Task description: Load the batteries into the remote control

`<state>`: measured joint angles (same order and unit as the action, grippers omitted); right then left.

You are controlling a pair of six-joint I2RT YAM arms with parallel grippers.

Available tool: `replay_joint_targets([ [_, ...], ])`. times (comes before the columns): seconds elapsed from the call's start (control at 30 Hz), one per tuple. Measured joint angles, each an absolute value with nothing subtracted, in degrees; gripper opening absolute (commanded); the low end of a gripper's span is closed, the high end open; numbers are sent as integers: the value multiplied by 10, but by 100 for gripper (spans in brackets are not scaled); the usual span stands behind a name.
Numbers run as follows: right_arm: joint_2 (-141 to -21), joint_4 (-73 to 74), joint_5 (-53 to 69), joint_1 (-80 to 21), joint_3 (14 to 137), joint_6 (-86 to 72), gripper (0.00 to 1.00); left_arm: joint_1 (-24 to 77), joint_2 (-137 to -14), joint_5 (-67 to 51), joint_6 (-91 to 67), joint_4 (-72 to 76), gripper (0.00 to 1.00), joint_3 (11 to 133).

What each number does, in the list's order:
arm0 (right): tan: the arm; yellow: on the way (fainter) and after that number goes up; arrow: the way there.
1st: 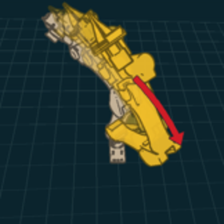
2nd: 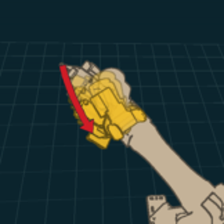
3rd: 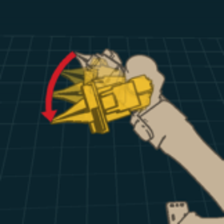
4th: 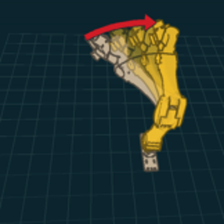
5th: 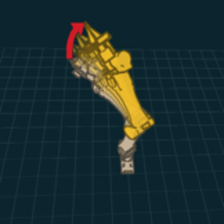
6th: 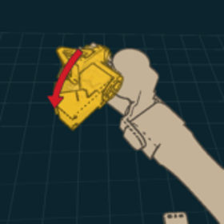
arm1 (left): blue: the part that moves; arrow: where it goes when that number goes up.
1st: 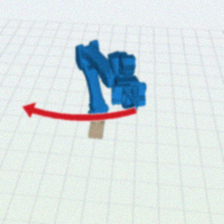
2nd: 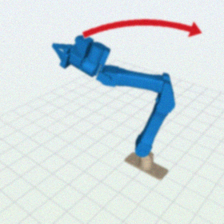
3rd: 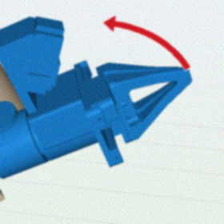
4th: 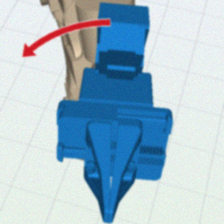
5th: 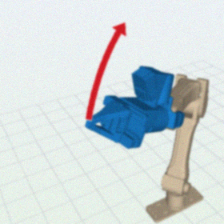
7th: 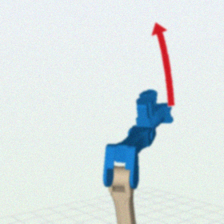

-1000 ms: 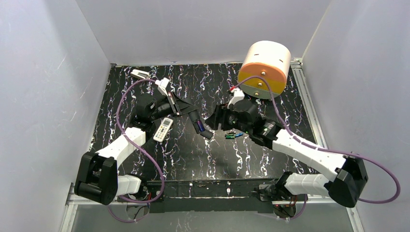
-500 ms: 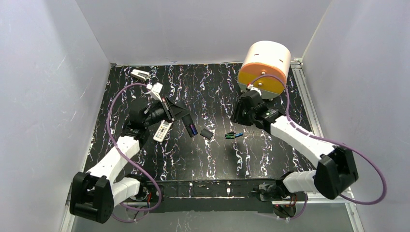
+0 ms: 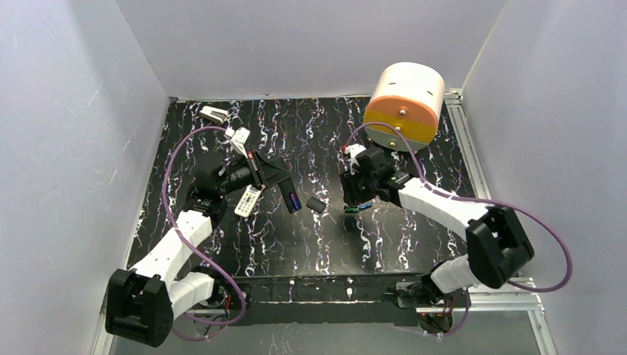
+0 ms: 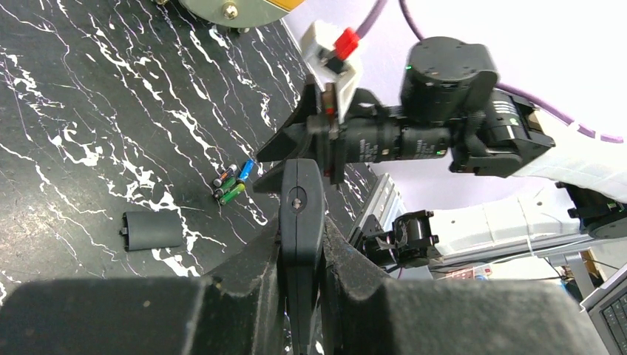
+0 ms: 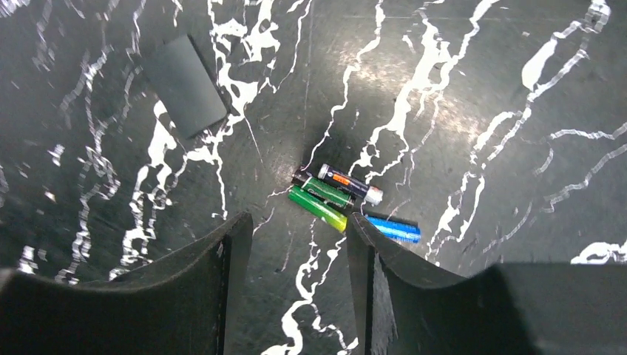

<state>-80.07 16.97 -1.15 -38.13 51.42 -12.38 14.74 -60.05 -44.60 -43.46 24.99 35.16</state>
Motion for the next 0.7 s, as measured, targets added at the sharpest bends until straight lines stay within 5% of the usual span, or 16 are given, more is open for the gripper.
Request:
replay_joint_targets([
  [0.7, -908, 189, -19, -428, 523, 67, 47, 147, -583, -415, -432, 245, 0, 352],
])
